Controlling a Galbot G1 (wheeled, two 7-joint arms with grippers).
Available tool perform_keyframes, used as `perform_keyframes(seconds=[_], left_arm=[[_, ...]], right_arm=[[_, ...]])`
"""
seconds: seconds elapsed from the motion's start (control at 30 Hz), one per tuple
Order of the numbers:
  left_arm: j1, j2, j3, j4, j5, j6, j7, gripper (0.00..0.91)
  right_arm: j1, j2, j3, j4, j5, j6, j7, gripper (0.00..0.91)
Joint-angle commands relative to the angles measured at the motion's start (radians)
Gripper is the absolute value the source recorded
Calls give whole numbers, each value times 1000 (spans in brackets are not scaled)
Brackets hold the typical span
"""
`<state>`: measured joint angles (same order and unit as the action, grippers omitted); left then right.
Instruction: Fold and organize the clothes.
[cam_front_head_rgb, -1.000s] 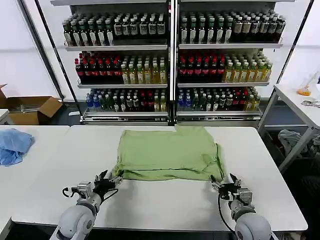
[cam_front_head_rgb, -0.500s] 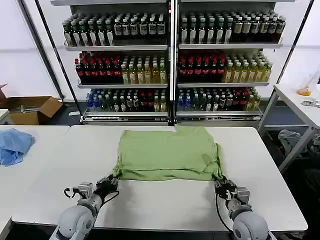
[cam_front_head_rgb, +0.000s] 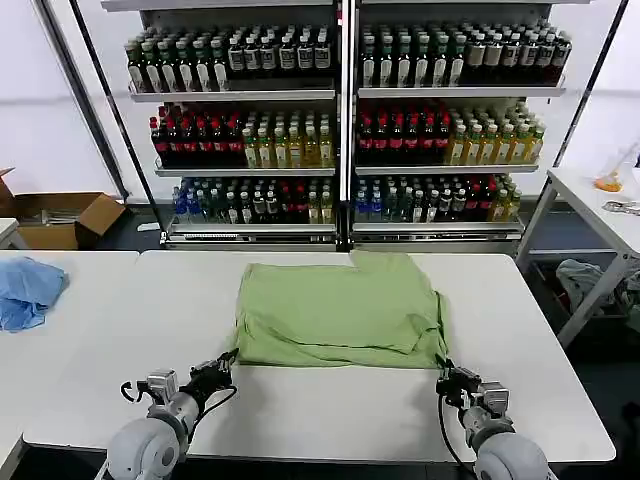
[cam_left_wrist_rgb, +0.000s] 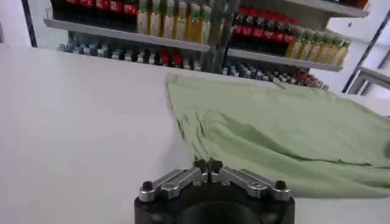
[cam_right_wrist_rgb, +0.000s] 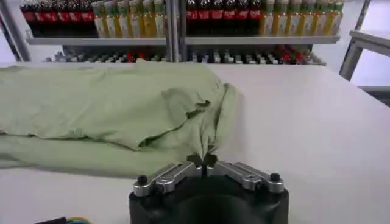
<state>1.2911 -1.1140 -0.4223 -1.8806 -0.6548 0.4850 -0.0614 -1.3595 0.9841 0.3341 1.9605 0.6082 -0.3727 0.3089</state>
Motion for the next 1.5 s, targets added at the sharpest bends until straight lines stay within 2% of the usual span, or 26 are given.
perform_keyframes(seconds=[0.03, 0.4, 0.77, 0.8, 0.83, 0.87, 0.9, 1.0, 1.1, 1.17, 1.33, 1.43, 1.5], left_arm=[[71, -5, -13, -68, -15, 2, 3, 20], [282, -4, -89, -253, -10, 14, 0, 20], [440, -12, -132, -354, 38, 24, -24, 20], [453, -13, -133, -362, 46, 27, -25, 20], [461, -14, -133, -366, 56, 29, -24, 202], [463, -14, -133, -367, 62, 31, -24, 867], [473, -14, -132, -371, 81, 40, -22, 907], [485, -12, -132, -388, 93, 59, -17, 907], [491, -12, -138, -420, 115, 64, -16, 907], [485, -9, -152, -439, 118, 62, -16, 907], [396, 18, -176, -449, 54, 14, -60, 907], [320, 34, -152, -404, 13, -17, -88, 907], [243, 40, -125, -343, -5, -14, -111, 907]], right_arm=[[-117, -1, 44, 99, -6, 0, 3, 0], [-397, 10, 190, 270, -53, 0, 4, 0], [-603, 69, 267, 361, -129, -2, -9, 0], [-610, 71, 271, 364, -137, -9, -9, 222], [-612, 71, 272, 367, -140, -19, -9, 907], [-613, 71, 273, 368, -143, -19, -9, 907], [-616, 70, 273, 375, -155, -40, -15, 907], [-616, 70, 277, 393, -181, -28, -22, 907], [-611, 62, 295, 416, -236, 36, -38, 907], [-592, 46, 319, 441, -238, 60, -46, 907], [-448, -13, 334, 440, -146, 53, -34, 907], [-299, -59, 293, 371, -96, 30, -12, 907], [-164, -87, 228, 298, -44, -6, 12, 907]])
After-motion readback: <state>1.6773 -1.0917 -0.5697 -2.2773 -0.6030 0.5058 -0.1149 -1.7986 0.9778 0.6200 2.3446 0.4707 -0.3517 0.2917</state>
